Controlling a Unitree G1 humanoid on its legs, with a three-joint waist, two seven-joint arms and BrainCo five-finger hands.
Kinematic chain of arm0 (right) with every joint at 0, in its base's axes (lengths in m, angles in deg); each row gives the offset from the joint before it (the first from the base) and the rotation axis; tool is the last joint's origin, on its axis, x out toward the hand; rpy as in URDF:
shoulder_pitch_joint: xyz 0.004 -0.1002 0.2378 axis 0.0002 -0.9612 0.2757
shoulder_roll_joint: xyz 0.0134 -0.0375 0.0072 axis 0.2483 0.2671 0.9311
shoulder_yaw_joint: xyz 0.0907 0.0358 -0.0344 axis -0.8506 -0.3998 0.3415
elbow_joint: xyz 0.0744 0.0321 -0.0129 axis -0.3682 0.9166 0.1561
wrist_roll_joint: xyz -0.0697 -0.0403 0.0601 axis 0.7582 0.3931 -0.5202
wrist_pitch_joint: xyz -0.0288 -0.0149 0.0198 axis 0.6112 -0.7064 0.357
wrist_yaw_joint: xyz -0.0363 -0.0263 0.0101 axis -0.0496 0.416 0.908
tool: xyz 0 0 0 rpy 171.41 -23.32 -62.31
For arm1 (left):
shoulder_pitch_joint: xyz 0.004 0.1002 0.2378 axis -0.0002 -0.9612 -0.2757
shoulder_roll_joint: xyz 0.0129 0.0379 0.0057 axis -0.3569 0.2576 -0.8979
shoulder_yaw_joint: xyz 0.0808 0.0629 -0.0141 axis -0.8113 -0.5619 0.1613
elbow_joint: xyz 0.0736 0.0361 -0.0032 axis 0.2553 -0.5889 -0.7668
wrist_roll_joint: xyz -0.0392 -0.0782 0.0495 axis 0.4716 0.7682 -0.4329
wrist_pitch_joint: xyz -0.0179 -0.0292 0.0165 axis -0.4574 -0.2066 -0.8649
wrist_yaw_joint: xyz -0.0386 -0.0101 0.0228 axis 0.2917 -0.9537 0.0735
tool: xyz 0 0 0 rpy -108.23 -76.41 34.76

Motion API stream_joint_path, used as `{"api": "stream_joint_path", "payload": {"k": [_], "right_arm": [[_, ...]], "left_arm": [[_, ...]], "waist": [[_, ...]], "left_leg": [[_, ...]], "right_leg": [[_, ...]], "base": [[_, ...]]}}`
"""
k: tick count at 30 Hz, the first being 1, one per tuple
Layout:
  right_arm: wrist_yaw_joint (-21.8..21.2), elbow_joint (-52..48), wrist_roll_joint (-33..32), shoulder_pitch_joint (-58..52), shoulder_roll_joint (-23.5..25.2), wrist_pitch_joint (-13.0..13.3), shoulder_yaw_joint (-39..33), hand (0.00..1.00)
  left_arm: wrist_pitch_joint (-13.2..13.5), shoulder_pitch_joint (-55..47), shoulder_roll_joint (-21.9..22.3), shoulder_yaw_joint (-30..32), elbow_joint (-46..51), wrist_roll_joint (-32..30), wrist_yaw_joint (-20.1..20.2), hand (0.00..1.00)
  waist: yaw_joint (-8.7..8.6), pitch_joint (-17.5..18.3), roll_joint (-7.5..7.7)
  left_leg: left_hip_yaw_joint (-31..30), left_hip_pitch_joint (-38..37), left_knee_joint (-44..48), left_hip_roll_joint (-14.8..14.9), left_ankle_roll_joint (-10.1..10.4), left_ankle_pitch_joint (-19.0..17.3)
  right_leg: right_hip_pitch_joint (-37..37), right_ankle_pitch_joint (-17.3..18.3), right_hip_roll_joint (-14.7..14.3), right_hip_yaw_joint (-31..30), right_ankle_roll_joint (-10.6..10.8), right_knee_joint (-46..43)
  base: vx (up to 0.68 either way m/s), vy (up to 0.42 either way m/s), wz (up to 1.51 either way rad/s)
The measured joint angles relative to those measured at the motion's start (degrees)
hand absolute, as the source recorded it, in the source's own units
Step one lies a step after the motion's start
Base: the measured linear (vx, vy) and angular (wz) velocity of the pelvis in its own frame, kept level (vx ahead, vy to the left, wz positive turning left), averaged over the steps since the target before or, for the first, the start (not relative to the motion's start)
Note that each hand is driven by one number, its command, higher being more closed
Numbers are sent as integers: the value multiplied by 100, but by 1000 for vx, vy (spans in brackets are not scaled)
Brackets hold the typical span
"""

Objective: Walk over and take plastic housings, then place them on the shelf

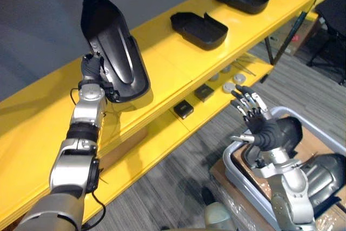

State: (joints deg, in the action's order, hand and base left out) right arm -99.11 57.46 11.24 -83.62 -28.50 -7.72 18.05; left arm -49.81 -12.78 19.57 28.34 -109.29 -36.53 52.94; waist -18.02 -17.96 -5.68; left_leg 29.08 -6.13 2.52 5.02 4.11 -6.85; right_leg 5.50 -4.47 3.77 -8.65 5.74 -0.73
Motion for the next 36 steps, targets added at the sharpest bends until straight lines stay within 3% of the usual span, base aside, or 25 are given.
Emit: {"api": "stream_joint_path", "payload": {"k": [3, 6, 9, 10, 15, 23, 34, 36], "right_arm": [[2, -172, 5, 52, 1, -68, 486, 0], [26, -325, 8, 42, 2, -165, 893, 0], [145, -479, 6, 19, -4, -163, 1125, 0], [176, -534, 6, 21, -4, -161, 1181, 0], [444, -660, 33, 64, -69, -124, 1389, 0], [540, -696, 31, 23, -140, 30, 1634, 0], [530, -672, 30, -465, -151, 133, 1879, 0], [540, -619, 30, -526, -204, 133, 1854, 0]], "left_arm": [[-202, 232, -35, 15, -30, 299, -240, 100], [-289, 312, -34, 71, -22, 603, -513, 100], [-325, 466, -37, 367, -22, 832, -674, 100], [-320, 466, -37, 398, -21, 834, -706, 0], [-195, 579, -39, 468, 20, 914, -810, 0], [-175, 653, -39, 487, -24, 1101, -798, 0], [-359, 844, -244, 706, -54, 978, -1552, 0], [-421, 842, -317, 725, -309, 967, -1652, 0]], "waist": [[-39, -433, -19], [-142, -611, 2], [-135, -692, 24], [-132, -695, 28], [-8, -696, 28], [10, -693, 26], [-15, -546, -25], [-13, -340, -89]], "left_leg": [[139, 121, 15, -23, -39, 47], [169, 328, 68, -44, -73, 76], [306, 420, 143, -48, -75, 75], [336, 459, 154, -46, -78, 70], [623, 661, 271, 17, -91, 56], [902, 705, 402, 35, -95, 53], [759, 436, 378, 18, -98, 57], [745, 428, 357, 24, -96, 56]], "right_leg": [[295, 9, -8, -100, -3, -251], [614, 91, 14, -108, 3, -544], [867, 299, 31, -109, -6, -939], [944, 335, 33, -107, -9, -1013], [1240, 354, 31, -115, -24, -1224], [1254, 353, 107, -70, -21, -1287], [880, 343, 158, 83, -9, -1215], [821, 330, 163, 99, 8, -1101]], "base": [[-91, -31, -11], [-73, -29, 2], [-62, -22, 2], [-43, -25, 5], [-13, -10, 1], [-1, 11, 4], [-4, 4, 4], [0, 0, 0]]}}
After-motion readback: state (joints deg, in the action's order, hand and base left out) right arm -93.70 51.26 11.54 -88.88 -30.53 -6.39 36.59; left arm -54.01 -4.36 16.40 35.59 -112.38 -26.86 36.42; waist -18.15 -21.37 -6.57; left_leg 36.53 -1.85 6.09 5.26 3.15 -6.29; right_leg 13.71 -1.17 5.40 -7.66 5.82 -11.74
